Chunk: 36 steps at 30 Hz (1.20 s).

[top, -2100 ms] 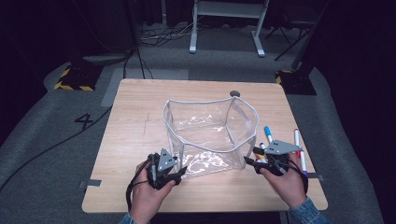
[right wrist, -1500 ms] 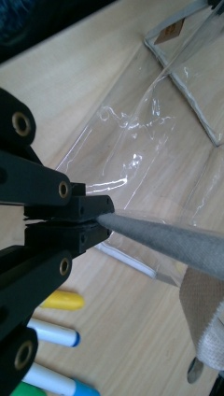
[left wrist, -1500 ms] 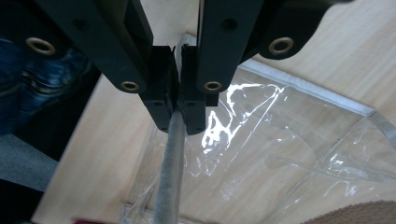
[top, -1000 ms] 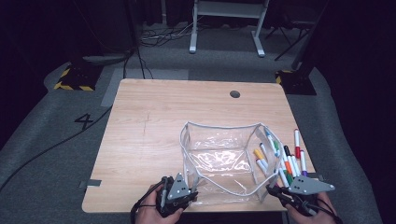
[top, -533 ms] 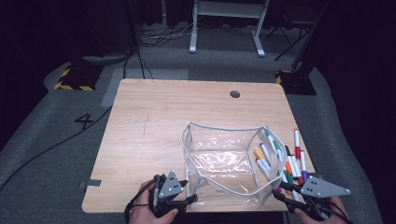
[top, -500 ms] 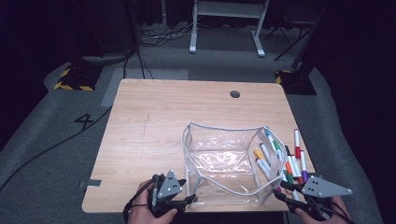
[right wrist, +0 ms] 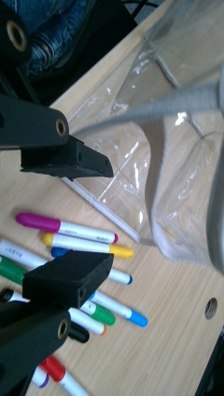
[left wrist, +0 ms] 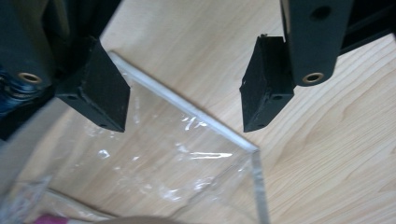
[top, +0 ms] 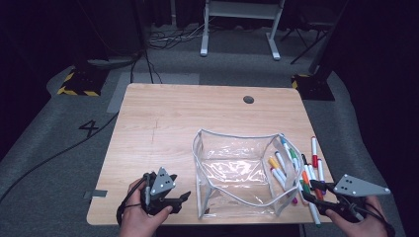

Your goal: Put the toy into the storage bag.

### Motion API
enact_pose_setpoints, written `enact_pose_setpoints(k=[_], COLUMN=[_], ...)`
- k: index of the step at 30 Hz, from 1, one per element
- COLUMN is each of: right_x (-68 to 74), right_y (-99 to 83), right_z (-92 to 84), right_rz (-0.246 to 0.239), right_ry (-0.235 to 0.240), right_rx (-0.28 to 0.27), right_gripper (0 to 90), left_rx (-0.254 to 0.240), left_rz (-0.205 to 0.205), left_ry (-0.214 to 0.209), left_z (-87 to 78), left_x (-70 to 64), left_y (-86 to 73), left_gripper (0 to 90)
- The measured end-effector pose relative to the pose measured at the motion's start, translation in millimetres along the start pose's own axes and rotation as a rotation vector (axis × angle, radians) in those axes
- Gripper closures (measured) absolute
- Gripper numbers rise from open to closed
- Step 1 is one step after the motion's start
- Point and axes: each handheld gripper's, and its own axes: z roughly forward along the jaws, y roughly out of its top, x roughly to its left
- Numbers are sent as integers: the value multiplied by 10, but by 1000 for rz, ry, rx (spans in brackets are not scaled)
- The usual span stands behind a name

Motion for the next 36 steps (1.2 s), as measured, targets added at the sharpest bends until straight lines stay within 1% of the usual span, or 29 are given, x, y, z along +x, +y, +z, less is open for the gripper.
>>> enact_pose_setpoints(k=[1,3,5,8,9,11,14,16,17,18,19,21,22,24,25,27,29,30,32,33,35,36], right_x=[-32,-106,-198,-349,-401,-513,-712,-827,-892,-956,-1019,-1148,-1210,-1328,-1384,-1470,-1516,-1529,-1533,-1532,-1536,-1537], right_y=[5,8,1,-17,-25,-41,-64,-80,-93,-108,-124,-158,-176,-212,-236,-295,-363,-397,-457,-483,-532,-552], right_z=[2,15,37,87,104,145,214,259,290,324,358,420,452,520,558,640,714,748,801,820,858,875], right_rz=[3,13,35,55,68,94,126,144,153,160,176,191,199,218,240,292,330,337,363,381,402,412], right_ry=[-4,-17,-24,-38,-41,-44,-75,-96,-111,-124,-132,-160,-174,-197,-201,-189,-184,-182,-177,-179,-184,-189], right_rx=[-1,-1,0,8,6,8,21,25,22,10,8,41,60,98,125,179,238,261,303,323,352,363], right_gripper=[514,511,512,522,522,522,521,521,522,522,531,540,547,559,569,596,613,620,627,635,639,651], left_rx=[-6,-4,3,14,21,24,28,31,32,36,43,56,57,65,72,78,98,108,89,89,86,85], left_rz=[-2,-2,-8,-28,-30,-40,-47,-72,-80,-99,-119,-168,-172,-166,-168,-164,-153,-149,-161,-160,-159,-154], left_ry=[14,54,80,95,106,108,121,123,120,118,132,136,133,143,147,150,156,157,148,147,143,149], left_z=[30,93,163,259,286,336,402,448,473,498,526,566,582,608,621,660,692,704,721,722,729,730], left_x=[42,130,222,340,372,427,513,564,593,614,631,668,686,711,717,729,736,736,738,741,746,747], left_y=[-27,-84,-145,-242,-269,-318,-380,-418,-437,-457,-474,-501,-514,-532,-541,-563,-580,-587,-597,-597,-600,-599], left_gripper=[310,287,274,270,267,265,261,261,261,261,261,256,255,252,249,245,242,237,224,220,210,207])
